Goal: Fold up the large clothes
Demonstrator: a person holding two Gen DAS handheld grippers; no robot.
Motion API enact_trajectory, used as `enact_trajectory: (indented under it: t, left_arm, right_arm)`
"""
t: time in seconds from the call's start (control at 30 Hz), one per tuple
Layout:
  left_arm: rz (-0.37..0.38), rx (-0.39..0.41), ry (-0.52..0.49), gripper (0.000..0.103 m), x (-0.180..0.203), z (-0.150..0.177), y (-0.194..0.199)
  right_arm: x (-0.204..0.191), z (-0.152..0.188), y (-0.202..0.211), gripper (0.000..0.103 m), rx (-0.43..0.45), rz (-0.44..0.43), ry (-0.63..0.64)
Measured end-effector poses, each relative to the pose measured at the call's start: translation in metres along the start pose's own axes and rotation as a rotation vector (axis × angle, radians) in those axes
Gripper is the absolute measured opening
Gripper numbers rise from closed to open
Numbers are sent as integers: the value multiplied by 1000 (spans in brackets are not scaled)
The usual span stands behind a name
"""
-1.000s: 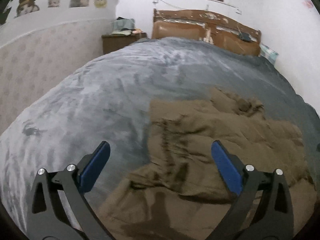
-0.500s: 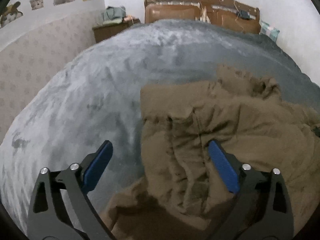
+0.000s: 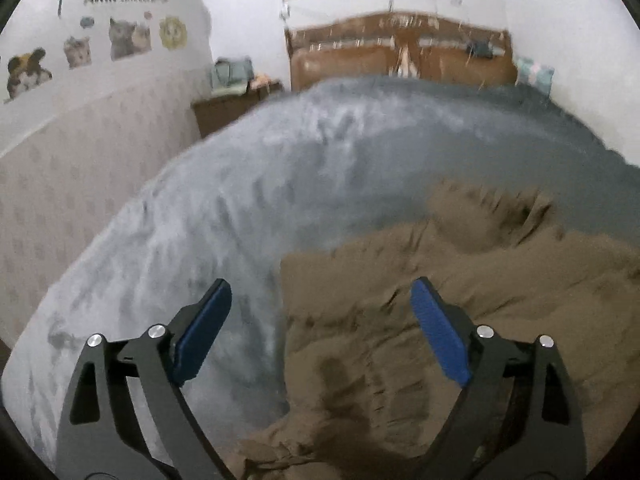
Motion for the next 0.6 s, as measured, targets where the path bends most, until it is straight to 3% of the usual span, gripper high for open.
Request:
enact_trajectory:
  t: [0.03,0.13,0.37,0.43,0.53,0.6]
  left_arm:
    - [17,10,2,100,6,-6,3]
    - [89,-14,39,100,18,-14,1]
    - [-3,-88,-55,100,44,23,-44]
    - [16,-120,-47,100,41,38,-58]
    - [48,-146,0,100,34,49,-71]
    - [36,-144,-19,100,37,51,-74]
  right_arm:
    - [-12,-8,6,90,18,-24,-3]
    - [-41,-18,4,94,27,-61,-6]
    - [-68,24,-67,94,-153,-17,66]
    - [-67,41,-86,101,-198,-7,79]
    - [-69,54,-97,101,-198,1,121]
    - [-68,56,-103,101,-218,-4,124]
Point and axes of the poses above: each gripper's, at about its wrist camera, not at the fingertips, and y roughly against the way its jaws point, x to its right, z to its underside, the point moved 3 cm from there along -y, roughly the way its jaws point, and after that the axes turned 1 degree about -x, right-handed, at the moved point
